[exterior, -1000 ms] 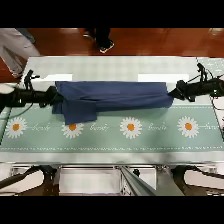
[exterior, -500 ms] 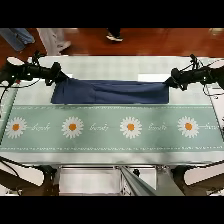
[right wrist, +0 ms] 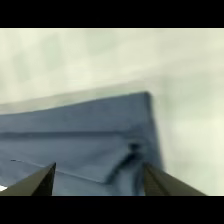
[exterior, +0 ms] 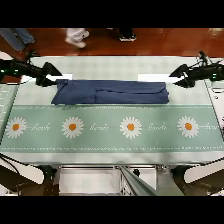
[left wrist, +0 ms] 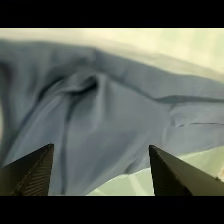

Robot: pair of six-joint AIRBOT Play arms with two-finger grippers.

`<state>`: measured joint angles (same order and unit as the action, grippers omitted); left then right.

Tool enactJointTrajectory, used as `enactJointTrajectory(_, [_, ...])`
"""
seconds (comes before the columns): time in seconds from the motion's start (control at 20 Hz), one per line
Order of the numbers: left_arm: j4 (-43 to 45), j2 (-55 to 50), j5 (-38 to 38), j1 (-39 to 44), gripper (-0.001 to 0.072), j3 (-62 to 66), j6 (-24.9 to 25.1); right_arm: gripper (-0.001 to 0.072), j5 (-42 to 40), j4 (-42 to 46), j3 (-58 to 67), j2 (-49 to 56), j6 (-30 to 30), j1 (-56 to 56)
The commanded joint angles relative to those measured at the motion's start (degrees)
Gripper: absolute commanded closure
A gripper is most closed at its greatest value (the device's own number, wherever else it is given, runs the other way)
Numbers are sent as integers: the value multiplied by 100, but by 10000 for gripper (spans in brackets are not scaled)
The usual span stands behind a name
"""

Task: Fold the shirts.

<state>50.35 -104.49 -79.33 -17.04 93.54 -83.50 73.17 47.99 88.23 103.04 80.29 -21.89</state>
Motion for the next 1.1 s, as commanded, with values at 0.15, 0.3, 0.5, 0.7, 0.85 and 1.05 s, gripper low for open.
enactJointTrajectory(0.15, [1222, 1810, 1517, -7, 8, -1519, -422, 86, 448, 824, -367, 199, 546, -96])
enactJointTrajectory(0.3, [1226, 3069, 2673, 560, 8, -2778, -420, 86, 420, 501, -365, 444, 498, 251])
enactJointTrajectory(0.5, [1224, 3515, 2481, 1193, 8, -3211, -422, 89, 321, 289, -365, 638, 588, 695])
enactJointTrajectory(0.7, [1156, 3331, 2562, 1849, 79, -3206, -411, 689, 348, 98, -94, 636, 249, 988])
enactJointTrajectory(0.85, [455, 3193, 2763, 2258, 677, -3202, 306, 690, 691, 380, 48, 343, 195, 1008])
enactJointTrajectory(1.05, [-236, 2997, 3204, 2986, 678, -3038, 662, 690, 584, 1307, -785, -1134, 127, 911])
